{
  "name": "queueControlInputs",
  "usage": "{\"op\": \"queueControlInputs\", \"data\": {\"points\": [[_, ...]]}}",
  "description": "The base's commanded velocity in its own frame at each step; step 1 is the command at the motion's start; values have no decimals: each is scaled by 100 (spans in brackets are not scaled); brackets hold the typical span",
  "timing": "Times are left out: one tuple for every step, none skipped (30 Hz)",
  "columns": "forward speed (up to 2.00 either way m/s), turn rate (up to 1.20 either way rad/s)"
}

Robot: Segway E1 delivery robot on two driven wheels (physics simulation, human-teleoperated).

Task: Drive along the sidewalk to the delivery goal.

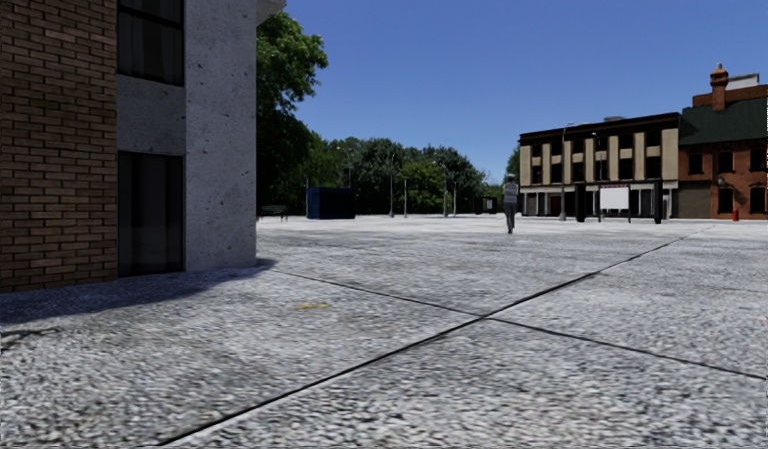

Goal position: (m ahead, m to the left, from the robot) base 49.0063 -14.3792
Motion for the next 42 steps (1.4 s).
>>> {"op": "queueControlInputs", "data": {"points": [[200,0],[200,0],[200,0],[200,0],[200,0],[200,0],[200,0],[200,0],[200,0],[200,0],[200,0],[200,0],[200,0],[200,0],[200,0],[200,0],[200,0],[200,0],[200,0],[200,0],[200,0],[200,0],[200,0],[200,0],[200,0],[200,0],[200,0],[200,0],[200,0],[200,0],[200,0],[200,0],[200,0],[200,0],[200,0],[200,0],[200,0],[200,0],[200,0],[200,0],[200,0],[200,0]]}}
